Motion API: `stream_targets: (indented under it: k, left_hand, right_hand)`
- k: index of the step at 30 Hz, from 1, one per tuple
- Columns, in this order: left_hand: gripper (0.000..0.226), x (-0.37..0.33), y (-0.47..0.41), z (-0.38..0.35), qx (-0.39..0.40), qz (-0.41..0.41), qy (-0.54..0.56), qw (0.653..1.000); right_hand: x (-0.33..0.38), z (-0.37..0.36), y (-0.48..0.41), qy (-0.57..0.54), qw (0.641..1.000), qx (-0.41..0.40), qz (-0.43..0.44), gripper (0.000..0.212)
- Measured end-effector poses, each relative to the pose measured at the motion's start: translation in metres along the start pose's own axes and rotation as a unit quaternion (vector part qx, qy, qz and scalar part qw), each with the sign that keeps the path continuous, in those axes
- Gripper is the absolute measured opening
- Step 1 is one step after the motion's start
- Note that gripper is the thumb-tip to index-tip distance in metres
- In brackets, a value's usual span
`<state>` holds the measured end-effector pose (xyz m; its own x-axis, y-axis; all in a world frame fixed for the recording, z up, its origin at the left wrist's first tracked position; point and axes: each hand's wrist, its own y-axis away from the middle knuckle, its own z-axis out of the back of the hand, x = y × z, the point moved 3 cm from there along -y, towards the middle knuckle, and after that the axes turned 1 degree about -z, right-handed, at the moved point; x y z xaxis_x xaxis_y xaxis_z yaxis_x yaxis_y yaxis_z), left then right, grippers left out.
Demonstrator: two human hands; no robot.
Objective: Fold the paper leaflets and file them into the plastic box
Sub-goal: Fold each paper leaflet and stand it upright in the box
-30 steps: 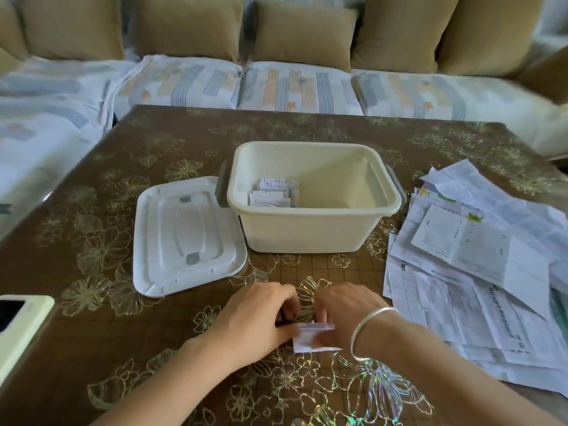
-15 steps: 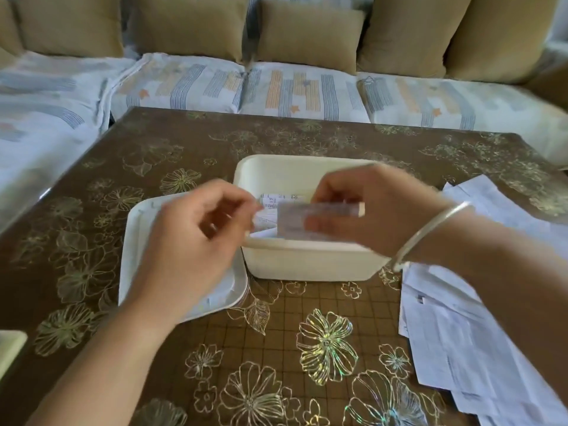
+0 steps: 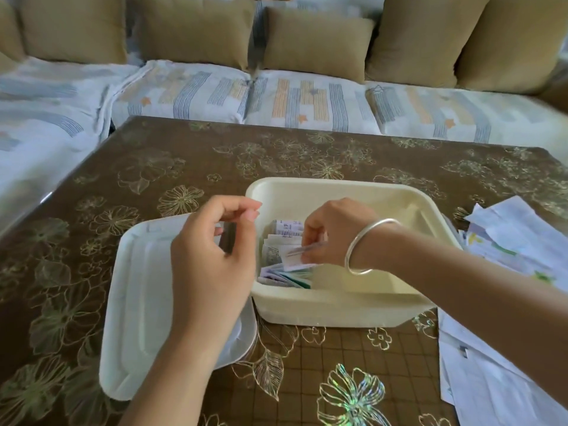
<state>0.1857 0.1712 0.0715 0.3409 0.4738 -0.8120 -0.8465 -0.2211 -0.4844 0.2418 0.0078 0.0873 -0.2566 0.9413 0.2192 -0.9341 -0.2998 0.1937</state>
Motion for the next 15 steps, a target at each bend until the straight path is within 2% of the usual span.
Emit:
stream_targets:
  k: [6,15]
  left_hand:
    - [0.018,0.0089,0.0028,-0.0031,-0.016,-0.002,0.013,1.0]
    - [0.018,0.0111,0.0031,-0.0026,-0.011,0.004,0.019,1.0]
  right_hand:
    - [-0.0012,0.0002,-0.0094,0.051,0.998,-0.046,-0.006,0.011]
    - [-0.004,0.0039,-0.0094,0.023,0.999,-0.023,-0.004,0.015]
